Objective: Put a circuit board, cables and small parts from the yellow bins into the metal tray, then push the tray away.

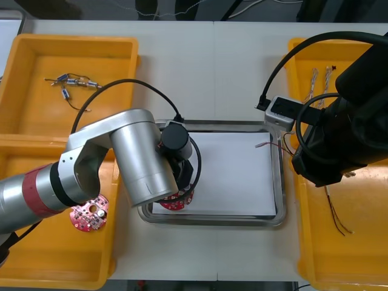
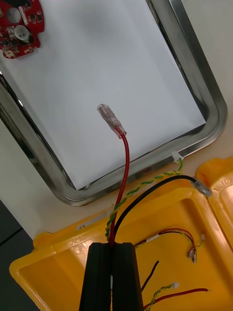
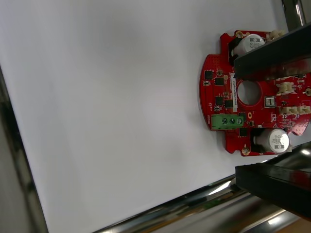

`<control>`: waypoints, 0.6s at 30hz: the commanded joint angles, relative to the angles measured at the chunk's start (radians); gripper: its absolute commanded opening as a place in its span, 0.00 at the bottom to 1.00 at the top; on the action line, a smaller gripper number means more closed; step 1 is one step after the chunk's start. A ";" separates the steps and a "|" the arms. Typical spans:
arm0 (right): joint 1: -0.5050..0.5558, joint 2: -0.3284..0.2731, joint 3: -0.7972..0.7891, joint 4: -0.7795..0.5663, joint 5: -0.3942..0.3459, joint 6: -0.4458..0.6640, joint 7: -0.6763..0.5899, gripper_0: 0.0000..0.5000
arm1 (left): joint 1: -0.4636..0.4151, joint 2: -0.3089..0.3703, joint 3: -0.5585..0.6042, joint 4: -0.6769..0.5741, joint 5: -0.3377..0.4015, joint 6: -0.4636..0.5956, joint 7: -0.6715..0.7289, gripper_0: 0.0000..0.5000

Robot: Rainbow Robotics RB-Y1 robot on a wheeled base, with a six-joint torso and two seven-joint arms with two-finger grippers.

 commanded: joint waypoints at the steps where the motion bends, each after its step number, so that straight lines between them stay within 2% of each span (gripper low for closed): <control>1: -0.071 0.038 0.079 -0.026 0.017 0.000 -0.006 0.00 | -0.023 0.048 0.102 -0.085 0.066 0.072 0.058 1.00; 7: -0.149 0.087 0.208 -0.012 0.067 0.000 0.000 0.00 | -0.031 0.079 0.166 -0.131 0.127 0.130 0.058 1.00; 14: -0.226 0.197 0.340 0.051 0.138 0.000 0.035 0.00 | -0.034 0.151 0.258 -0.162 0.207 0.156 0.052 1.00; 18: -0.238 0.234 0.375 0.072 0.176 0.000 0.055 0.00 | -0.034 0.183 0.313 -0.162 0.244 0.190 0.044 1.00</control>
